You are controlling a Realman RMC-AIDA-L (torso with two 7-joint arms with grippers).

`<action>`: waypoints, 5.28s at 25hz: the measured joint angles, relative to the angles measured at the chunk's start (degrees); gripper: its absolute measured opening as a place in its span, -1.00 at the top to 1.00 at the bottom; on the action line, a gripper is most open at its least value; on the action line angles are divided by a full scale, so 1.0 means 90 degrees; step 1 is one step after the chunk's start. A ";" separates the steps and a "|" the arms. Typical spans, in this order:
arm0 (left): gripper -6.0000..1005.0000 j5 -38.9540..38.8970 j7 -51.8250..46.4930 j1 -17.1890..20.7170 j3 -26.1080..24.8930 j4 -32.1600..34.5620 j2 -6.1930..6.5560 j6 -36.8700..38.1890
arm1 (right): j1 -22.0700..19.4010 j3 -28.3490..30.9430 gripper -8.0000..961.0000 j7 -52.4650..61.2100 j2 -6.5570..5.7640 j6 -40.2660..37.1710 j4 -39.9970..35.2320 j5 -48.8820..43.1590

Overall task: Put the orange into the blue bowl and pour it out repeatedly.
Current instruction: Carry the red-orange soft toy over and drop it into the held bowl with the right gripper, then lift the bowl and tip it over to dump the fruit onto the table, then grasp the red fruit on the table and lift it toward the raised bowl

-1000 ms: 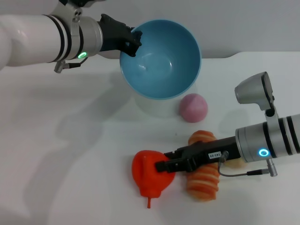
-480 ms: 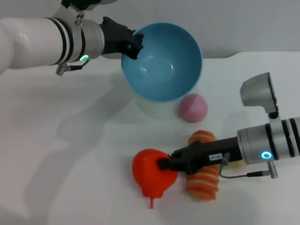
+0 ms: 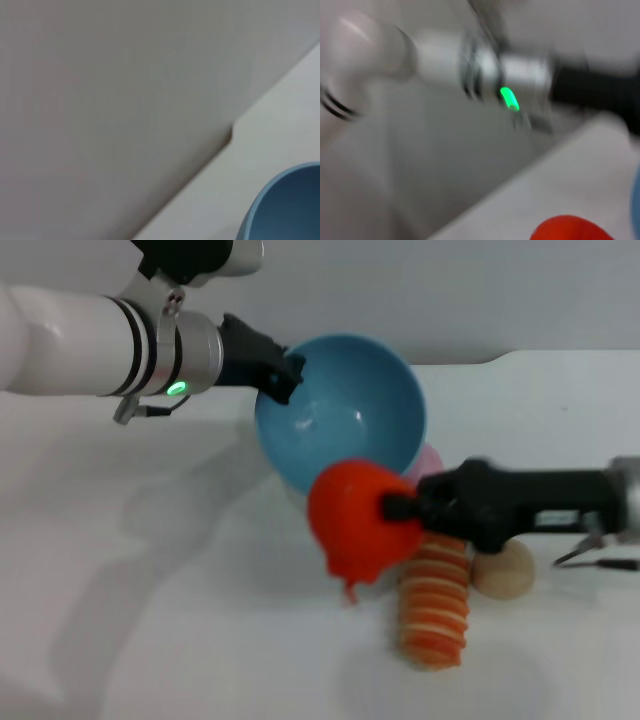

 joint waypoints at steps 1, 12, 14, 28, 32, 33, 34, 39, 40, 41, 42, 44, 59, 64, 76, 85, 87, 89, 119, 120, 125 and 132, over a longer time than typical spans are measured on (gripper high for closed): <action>0.99 0.0028 0.0000 -0.0001 -0.0016 0.0012 0.0002 0.0151 | -0.0170 0.0024 0.90 0.0029 -0.0004 -0.0156 -0.0344 0.0172; 0.99 0.0177 -0.0109 -0.0008 0.0327 0.0097 -0.0035 0.0728 | -0.0668 0.0681 0.86 0.0088 -0.0018 0.0295 -0.0932 0.0463; 0.99 0.0137 -0.0144 -0.0040 0.0473 0.0100 -0.0040 0.0714 | -0.0532 0.0654 0.85 0.0066 -0.0020 0.0600 -0.0630 0.0406; 0.99 0.0085 -0.0163 -0.0110 0.0770 0.0026 -0.0050 0.0606 | 0.0032 0.0667 0.73 -0.0270 -0.0025 0.0901 0.0088 -0.0253; 0.99 0.0092 -0.0159 -0.0074 0.0781 0.0009 -0.0037 0.0483 | -0.0149 0.0944 0.40 -0.0310 -0.0054 0.0645 -0.0062 -0.0118; 0.99 0.0091 -0.0150 -0.0057 0.0777 0.0008 -0.0037 0.0453 | -0.0225 0.1032 0.32 -0.0372 -0.0072 0.0570 -0.0116 -0.0060; 0.99 0.0093 -0.0142 -0.0042 0.0770 0.0007 -0.0036 0.0431 | -0.0328 0.1149 0.25 -0.0477 -0.0107 0.0497 -0.0163 -0.0002; 0.99 0.0136 -0.0088 0.0053 0.0781 -0.0023 -0.0019 0.0113 | -0.0826 0.1866 -0.12 -0.0668 -0.0261 0.0237 -0.0213 0.0300; 0.99 0.0154 -0.0068 0.0062 0.0781 -0.0047 -0.0014 -0.0001 | -0.1129 0.2254 -0.18 -0.0996 -0.0259 0.0097 -0.0236 0.0481; 0.99 0.0164 -0.0031 0.0069 0.0781 -0.0063 -0.0010 -0.0100 | -0.1129 0.2254 -0.21 -0.0996 -0.0259 0.0097 -0.0236 0.0481; 0.99 0.0164 -0.0031 0.0069 0.0781 -0.0063 -0.0010 -0.0100 | -0.1237 0.2386 -0.24 -0.1164 -0.0241 0.0047 -0.0235 0.0544; 0.99 0.0201 0.0185 0.0083 0.0781 -0.0080 -0.0003 -0.0433 | -0.1555 0.2734 -0.30 -0.1704 -0.0103 -0.0043 -0.0199 0.0826; 0.99 0.2677 0.1326 0.1191 0.2888 0.0358 -0.0042 -0.4294 | -0.2242 0.3505 -0.54 -0.4323 0.0008 0.0487 0.1925 0.1539; 0.99 0.2810 0.2326 0.1895 0.3245 0.0286 -0.0032 -0.5882 | -0.2106 0.3526 -0.53 -0.4453 0.0007 0.0506 0.2116 0.1558; 0.99 0.2706 0.3978 0.2561 0.3881 -0.0873 -0.0057 -0.8722 | -0.1853 0.3529 -0.53 -0.4460 0.0016 0.0590 0.2259 0.1555; 0.99 -0.0230 0.3489 0.2073 0.2418 0.0625 -0.0055 -0.5414 | -0.1661 0.3485 -0.53 -0.3481 -0.0021 0.1163 0.2055 0.1516; 0.99 -0.0732 0.2958 0.1633 0.1491 0.0806 -0.0038 -0.3704 | -0.1611 0.3449 -0.53 -0.3168 -0.0024 0.1218 0.1788 0.1357; 0.99 -0.0806 0.1970 0.0891 0.0300 0.0552 -0.0006 -0.1871 | -0.1521 0.3450 -0.53 -0.2571 -0.0032 0.1227 0.1202 0.0826; 0.99 0.0056 0.0163 -0.0217 -0.0617 -0.0314 -0.0042 -0.0024 | 0.1418 0.0985 -0.53 0.0204 0.0101 0.3192 0.2498 -0.1973; 0.99 0.0056 0.0163 -0.0217 -0.0617 -0.0314 -0.0042 -0.0024 | 0.1418 0.0985 -0.53 0.0204 0.0101 0.3192 0.2498 -0.1973; 0.99 0.0032 0.0157 -0.0188 -0.0556 -0.0318 -0.0043 -0.0078 | 0.1566 0.0978 -0.53 -0.0086 0.0119 0.3419 0.2916 -0.1949; 0.99 0.0028 0.0154 -0.0139 -0.0549 -0.0328 -0.0044 -0.0094 | 0.1417 0.1026 -0.24 -0.0140 0.0099 0.3123 0.2737 -0.1867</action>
